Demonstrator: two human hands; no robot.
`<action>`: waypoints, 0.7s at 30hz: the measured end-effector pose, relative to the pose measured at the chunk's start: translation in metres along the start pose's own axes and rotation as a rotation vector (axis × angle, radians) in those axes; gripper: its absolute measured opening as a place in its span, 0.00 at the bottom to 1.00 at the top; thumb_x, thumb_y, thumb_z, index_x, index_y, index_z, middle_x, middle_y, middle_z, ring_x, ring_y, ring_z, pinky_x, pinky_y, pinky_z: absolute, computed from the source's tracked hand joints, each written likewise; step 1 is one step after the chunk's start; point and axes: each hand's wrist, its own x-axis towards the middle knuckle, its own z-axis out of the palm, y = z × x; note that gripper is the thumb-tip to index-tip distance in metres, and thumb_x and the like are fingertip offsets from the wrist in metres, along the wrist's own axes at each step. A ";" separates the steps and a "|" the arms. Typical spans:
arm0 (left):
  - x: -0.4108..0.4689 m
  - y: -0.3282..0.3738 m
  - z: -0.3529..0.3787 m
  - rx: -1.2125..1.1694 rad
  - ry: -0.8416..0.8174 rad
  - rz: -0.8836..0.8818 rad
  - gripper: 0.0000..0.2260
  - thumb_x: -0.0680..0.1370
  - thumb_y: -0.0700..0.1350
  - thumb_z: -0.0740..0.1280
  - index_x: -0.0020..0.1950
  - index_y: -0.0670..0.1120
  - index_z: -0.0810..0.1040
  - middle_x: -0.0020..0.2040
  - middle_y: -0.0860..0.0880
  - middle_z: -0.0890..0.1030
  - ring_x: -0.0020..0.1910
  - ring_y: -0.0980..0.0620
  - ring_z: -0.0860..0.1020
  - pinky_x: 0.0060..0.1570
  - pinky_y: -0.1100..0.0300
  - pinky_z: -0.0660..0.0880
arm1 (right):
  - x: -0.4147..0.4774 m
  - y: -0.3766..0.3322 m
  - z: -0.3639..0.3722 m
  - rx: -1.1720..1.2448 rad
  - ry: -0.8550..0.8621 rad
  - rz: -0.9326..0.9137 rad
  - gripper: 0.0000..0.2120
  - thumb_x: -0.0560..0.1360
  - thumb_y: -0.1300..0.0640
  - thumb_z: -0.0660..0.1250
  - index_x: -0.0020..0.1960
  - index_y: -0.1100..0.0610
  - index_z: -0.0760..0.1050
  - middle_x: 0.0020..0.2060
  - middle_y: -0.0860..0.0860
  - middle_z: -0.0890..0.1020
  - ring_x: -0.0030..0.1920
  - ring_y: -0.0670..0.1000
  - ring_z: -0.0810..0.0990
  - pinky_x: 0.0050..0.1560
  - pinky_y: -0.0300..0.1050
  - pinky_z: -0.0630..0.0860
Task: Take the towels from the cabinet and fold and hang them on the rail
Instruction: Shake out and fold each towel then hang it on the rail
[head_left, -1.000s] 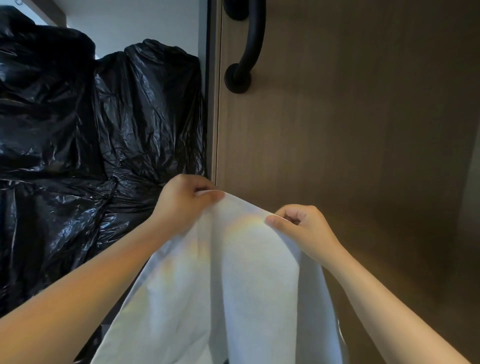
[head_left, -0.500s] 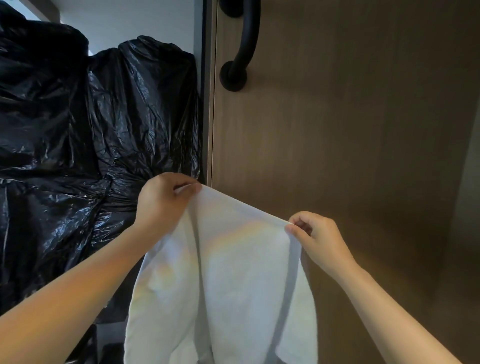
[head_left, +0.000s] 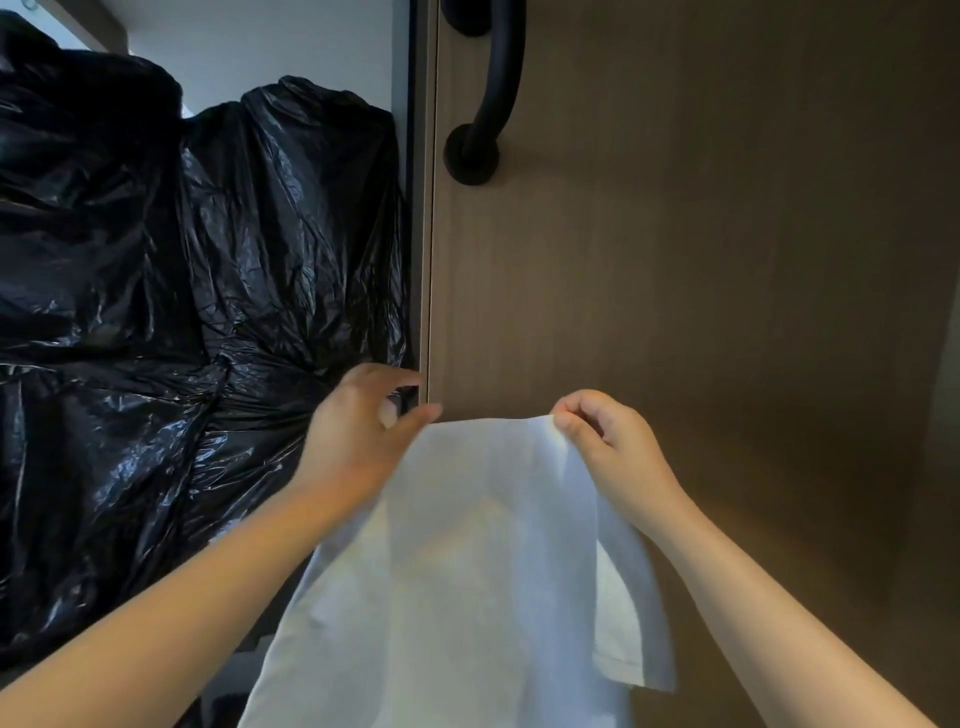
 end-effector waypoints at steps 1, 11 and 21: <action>-0.002 0.008 0.002 -0.033 -0.047 0.023 0.17 0.75 0.53 0.71 0.62 0.51 0.80 0.59 0.56 0.76 0.53 0.61 0.72 0.49 0.69 0.64 | 0.001 -0.004 0.002 0.007 -0.018 -0.024 0.09 0.80 0.60 0.63 0.42 0.51 0.76 0.36 0.42 0.77 0.38 0.38 0.75 0.37 0.29 0.68; -0.019 0.025 0.015 -0.724 -0.456 -0.293 0.08 0.76 0.52 0.70 0.47 0.48 0.84 0.45 0.46 0.85 0.43 0.49 0.82 0.47 0.56 0.78 | 0.009 -0.033 0.005 0.140 -0.116 -0.117 0.08 0.78 0.61 0.66 0.42 0.53 0.79 0.37 0.46 0.81 0.39 0.44 0.77 0.39 0.34 0.71; -0.005 0.025 0.015 -0.480 -0.116 -0.203 0.05 0.70 0.48 0.77 0.37 0.50 0.84 0.35 0.54 0.84 0.33 0.62 0.80 0.31 0.71 0.73 | -0.006 -0.008 -0.002 -0.052 -0.248 0.031 0.06 0.79 0.58 0.66 0.49 0.52 0.82 0.40 0.43 0.83 0.42 0.43 0.80 0.43 0.38 0.78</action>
